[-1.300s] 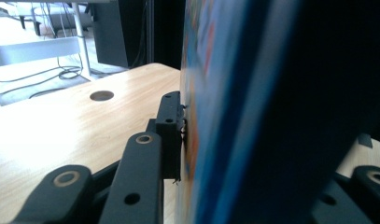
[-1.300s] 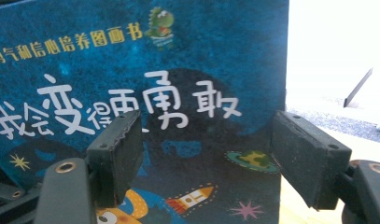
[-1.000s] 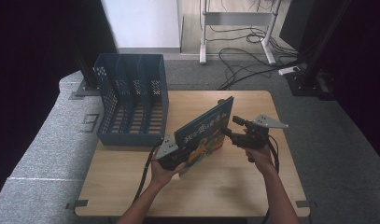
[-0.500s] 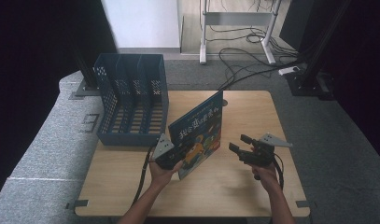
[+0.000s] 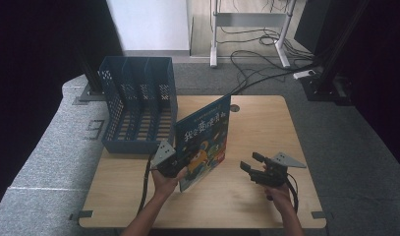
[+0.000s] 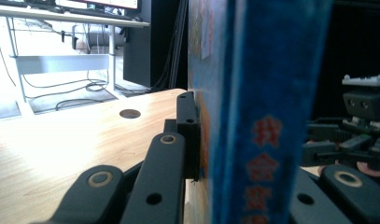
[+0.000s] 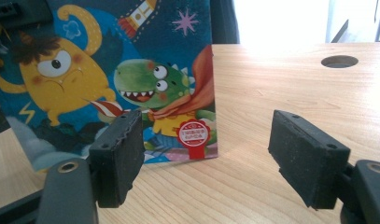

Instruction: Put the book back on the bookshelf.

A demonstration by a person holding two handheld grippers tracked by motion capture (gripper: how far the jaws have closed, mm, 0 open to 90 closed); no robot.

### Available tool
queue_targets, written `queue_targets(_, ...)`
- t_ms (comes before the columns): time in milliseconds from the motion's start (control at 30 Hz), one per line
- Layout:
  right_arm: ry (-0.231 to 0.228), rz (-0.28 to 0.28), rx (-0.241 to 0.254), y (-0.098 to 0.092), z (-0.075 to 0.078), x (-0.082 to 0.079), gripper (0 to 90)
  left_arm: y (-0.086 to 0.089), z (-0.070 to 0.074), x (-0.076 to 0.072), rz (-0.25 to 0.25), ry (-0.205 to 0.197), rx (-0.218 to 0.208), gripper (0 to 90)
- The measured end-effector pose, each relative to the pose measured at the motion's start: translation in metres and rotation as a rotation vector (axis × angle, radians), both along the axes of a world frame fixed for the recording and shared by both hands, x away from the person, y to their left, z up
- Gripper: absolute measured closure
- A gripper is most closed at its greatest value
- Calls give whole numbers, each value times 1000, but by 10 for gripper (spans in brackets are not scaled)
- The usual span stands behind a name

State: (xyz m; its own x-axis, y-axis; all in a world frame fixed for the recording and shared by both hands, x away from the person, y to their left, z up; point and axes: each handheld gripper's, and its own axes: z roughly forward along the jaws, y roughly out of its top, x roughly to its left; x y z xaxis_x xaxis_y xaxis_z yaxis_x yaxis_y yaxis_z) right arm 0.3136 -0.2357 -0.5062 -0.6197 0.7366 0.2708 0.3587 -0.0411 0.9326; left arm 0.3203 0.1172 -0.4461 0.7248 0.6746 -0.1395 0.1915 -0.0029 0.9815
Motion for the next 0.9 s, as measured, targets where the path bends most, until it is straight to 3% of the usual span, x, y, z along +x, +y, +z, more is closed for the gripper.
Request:
queue_targets(100, 5, -10, -41, 1, -3, -1, 261, 3, 2, 0, 4, 8, -16, 825)
queue_targets(633, 23, -25, -28, -5, -8, -2, 262, 16, 13, -2, 27, 8, -20, 825)
queue_targets(900, 41, -33, -29, -8, -12, -1, 262, 27, 30, -9, 45, -31, -22, 825)
